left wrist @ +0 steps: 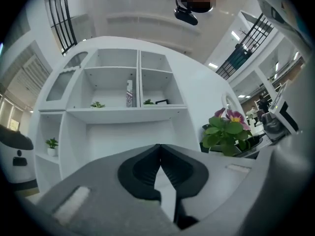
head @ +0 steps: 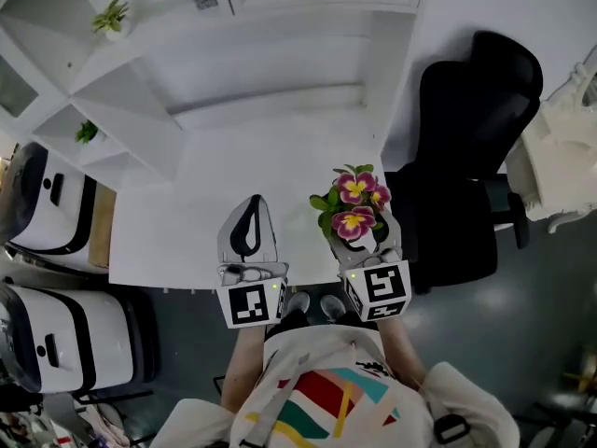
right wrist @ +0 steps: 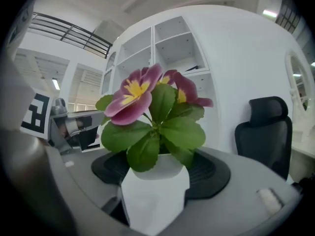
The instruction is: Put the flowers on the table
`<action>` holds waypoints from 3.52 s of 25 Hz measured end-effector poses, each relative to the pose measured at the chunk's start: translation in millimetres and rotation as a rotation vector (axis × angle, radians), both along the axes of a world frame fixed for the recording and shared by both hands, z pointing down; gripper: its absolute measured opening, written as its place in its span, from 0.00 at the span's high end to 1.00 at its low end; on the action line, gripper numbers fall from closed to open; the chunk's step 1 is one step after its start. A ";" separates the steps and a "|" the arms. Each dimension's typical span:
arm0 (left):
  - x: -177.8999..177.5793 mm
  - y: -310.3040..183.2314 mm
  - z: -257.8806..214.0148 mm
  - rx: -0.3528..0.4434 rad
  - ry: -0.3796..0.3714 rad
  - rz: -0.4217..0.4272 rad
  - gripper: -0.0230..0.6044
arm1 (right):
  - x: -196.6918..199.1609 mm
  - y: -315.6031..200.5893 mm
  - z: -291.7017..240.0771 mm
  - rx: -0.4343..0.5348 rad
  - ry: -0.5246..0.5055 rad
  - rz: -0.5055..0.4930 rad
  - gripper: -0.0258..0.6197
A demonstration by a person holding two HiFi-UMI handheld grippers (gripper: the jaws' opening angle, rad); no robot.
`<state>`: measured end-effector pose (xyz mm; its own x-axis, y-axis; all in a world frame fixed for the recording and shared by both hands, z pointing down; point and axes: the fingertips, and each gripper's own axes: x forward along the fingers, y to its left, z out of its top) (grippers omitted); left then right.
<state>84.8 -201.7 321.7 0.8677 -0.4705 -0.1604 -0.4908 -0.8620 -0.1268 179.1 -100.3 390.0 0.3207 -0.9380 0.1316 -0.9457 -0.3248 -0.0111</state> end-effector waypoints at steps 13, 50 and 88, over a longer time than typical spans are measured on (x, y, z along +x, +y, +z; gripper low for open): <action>25.6 -5.8 4.2 -0.052 0.014 0.184 0.96 | 4.5 12.8 0.9 -0.032 0.011 0.178 0.45; 9.3 -93.6 81.0 -0.213 -0.157 -0.034 0.96 | 201.0 -181.1 136.6 -0.366 -0.098 0.082 0.45; 8.8 -110.5 143.0 -0.273 -0.251 -0.063 0.96 | 313.2 -233.8 236.9 -0.445 -0.197 0.214 0.45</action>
<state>93.5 -312.2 464.7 0.8322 -0.5198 0.1929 -0.5264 -0.8500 -0.0193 492.3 -334.1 626.8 0.4281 -0.6937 0.5792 -0.8515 -0.5243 0.0014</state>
